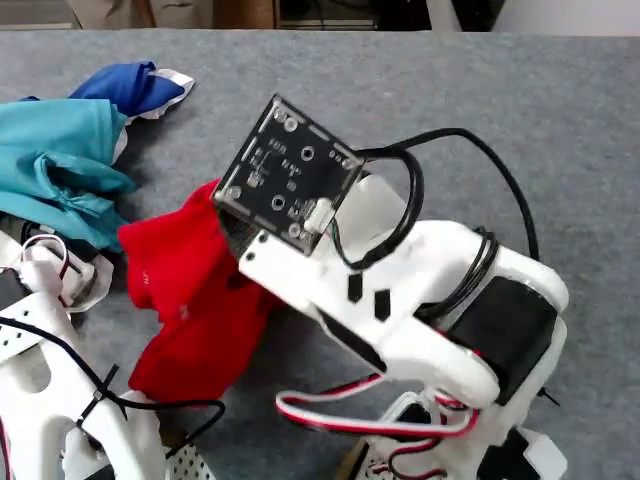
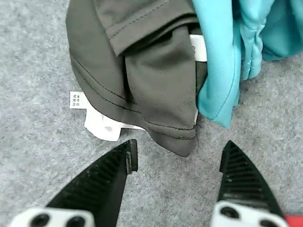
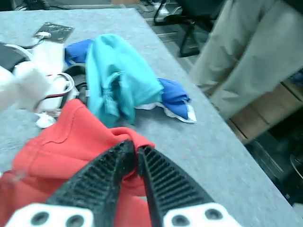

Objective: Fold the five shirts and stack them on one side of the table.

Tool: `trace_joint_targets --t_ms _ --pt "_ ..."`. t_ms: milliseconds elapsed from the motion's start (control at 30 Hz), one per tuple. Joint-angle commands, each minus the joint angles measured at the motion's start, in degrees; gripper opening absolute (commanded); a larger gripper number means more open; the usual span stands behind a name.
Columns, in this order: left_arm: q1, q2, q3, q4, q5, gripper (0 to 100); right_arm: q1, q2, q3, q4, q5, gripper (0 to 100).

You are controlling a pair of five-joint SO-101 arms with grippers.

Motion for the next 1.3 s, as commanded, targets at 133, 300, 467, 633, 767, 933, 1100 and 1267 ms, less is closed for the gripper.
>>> trace_joint_targets --t_ms 133,300,467,633,767,933,1100,1267 --pt "-0.35 -1.19 -2.99 -0.88 -0.53 28 23.78 -0.13 10.86 -2.02 0.44 0.4" --pt "1.32 -1.19 -2.90 -0.44 -0.53 28 37.23 2.24 23.25 -3.34 8.79 0.4" --pt "5.80 -1.19 -1.85 -0.44 -0.53 28 49.01 3.38 36.35 -10.29 13.63 0.4" --pt "10.90 -1.19 -0.70 -0.44 -0.26 28 58.51 3.38 49.01 -20.04 18.55 0.4" --pt "17.76 -1.19 -0.70 -0.44 -0.09 28 63.16 3.74 57.10 -28.13 24.18 0.5" --pt "28.92 -1.19 -0.79 -0.88 -0.09 28 68.62 3.74 64.84 -37.63 25.67 8.8" --pt "36.31 -0.75 0.53 -2.20 -0.09 28 72.31 2.86 66.07 -36.04 25.93 24.8" --pt "36.40 -0.75 3.78 -1.76 -1.23 28 69.93 -1.27 63.16 -26.37 27.96 31.6"
